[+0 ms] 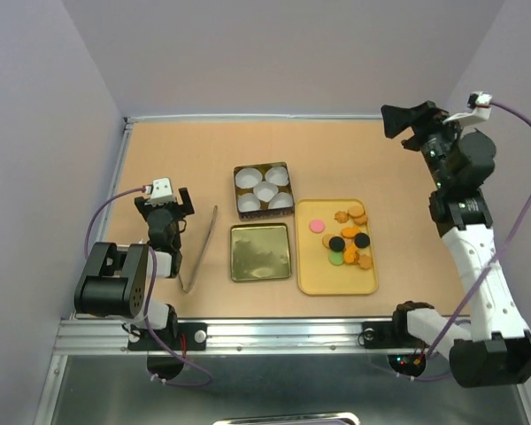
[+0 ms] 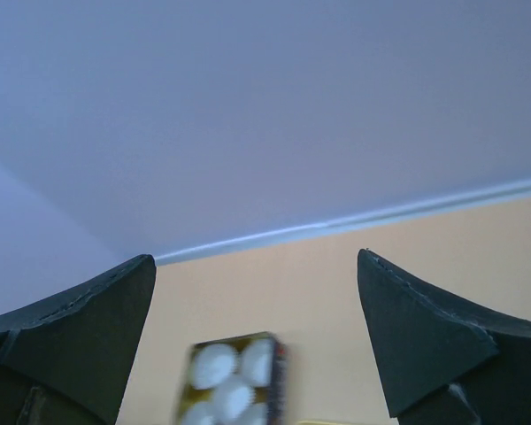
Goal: Pack the cookies
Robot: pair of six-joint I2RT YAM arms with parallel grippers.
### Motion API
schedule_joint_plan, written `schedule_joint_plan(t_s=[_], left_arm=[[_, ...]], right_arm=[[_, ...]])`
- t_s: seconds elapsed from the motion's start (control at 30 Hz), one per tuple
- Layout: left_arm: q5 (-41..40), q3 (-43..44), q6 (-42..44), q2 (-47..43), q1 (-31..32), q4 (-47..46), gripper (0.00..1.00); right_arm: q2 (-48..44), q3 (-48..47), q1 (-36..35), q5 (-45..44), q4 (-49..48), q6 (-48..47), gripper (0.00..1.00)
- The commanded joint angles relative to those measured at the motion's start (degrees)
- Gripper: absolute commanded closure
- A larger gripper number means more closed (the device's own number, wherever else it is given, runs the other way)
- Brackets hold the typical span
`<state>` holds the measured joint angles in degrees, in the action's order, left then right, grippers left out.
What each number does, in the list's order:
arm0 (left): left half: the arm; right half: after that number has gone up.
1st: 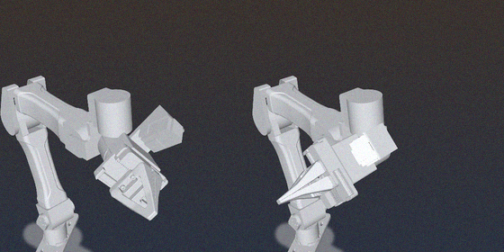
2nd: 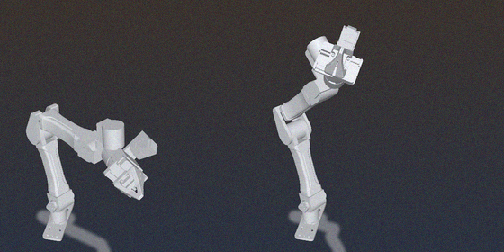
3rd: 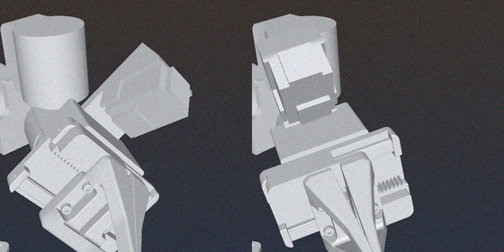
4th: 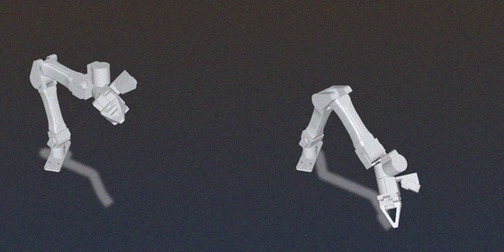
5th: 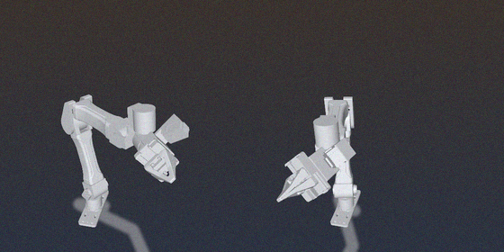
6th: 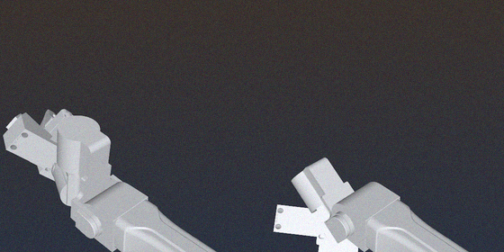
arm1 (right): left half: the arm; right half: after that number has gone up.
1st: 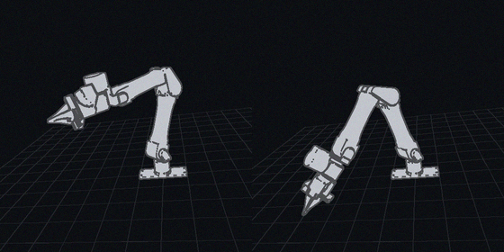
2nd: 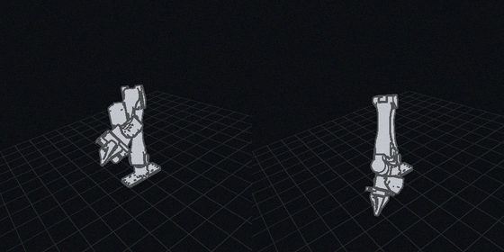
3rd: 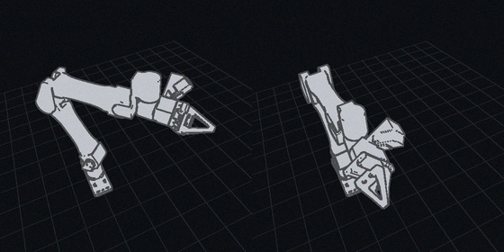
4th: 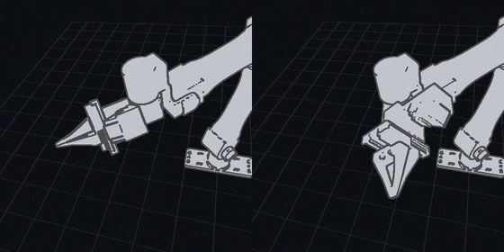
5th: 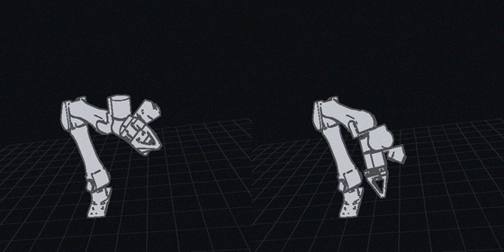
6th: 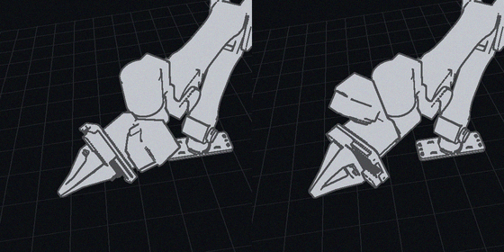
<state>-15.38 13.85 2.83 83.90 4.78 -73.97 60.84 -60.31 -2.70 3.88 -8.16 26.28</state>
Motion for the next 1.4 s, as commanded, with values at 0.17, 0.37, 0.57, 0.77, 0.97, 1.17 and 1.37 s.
schedule_joint_plan(t_s=[0.17,0.37,0.57,0.77,0.97,1.17,1.37], left_arm=[[-0.3,-0.3,0.7,-0.4,0.0,-15.1,0.01],[-0.3,-0.3,0.7,-0.4,0.0,-15.1,0.01],[0.3,0.0,0.8,-0.4,-0.3,-14.4,0.01],[0.4,0.0,0.6,-0.4,-0.3,-14.6,0.01],[-8.6,3.6,-0.8,-8.2,1.3,-0.1,0.01],[-11.4,22.2,-9.9,-17.4,0.6,40.8,0.01],[0.3,37.8,-20.2,-28.5,0.6,71.7,0.01]], right_arm=[[-13.7,10.6,0.2,34.3,17.6,45.7,0.00],[-10.1,-6.9,0.2,28.2,42.2,26.0,0.00],[-5.4,-16.9,0.2,25.7,62.3,15.6,0.00],[-5.3,-20.1,0.2,19.4,70.9,14.0,0.00],[-6.8,-18.8,0.2,15.9,70.2,14.5,0.00],[-6.2,-22.1,0.2,15.5,71.6,12.8,0.00],[-5.4,-20.8,0.2,24.1,72.8,7.8,0.00]])
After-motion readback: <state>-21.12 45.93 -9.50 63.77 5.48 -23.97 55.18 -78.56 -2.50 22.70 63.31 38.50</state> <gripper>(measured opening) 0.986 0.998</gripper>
